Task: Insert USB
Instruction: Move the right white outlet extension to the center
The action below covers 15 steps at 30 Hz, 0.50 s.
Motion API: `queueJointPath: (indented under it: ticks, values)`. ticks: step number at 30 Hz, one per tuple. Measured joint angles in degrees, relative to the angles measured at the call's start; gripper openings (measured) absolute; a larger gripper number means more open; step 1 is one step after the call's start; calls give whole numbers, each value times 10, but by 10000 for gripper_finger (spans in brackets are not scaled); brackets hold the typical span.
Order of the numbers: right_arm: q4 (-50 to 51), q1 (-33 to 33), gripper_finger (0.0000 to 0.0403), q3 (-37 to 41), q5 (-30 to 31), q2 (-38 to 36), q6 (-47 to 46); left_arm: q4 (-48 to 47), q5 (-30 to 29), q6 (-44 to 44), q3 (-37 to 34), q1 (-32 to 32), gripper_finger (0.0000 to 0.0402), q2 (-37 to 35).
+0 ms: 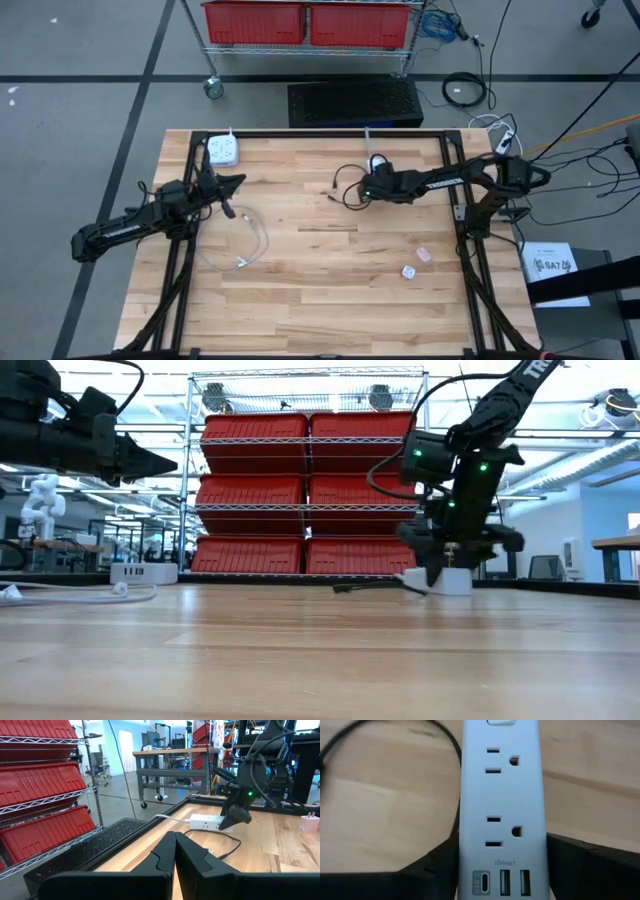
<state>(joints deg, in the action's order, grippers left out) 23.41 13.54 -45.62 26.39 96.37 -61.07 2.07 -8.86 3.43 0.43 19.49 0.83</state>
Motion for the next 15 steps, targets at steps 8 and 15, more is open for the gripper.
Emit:
queueJointPath:
  ticks: [8,15]
  values:
    - [-100,-6,208,-12,-37,27,5,0,0,0,0,0,18,0]
    - [-93,-23,208,-37,-64,29,6,0,0,0,0,0,18,0]
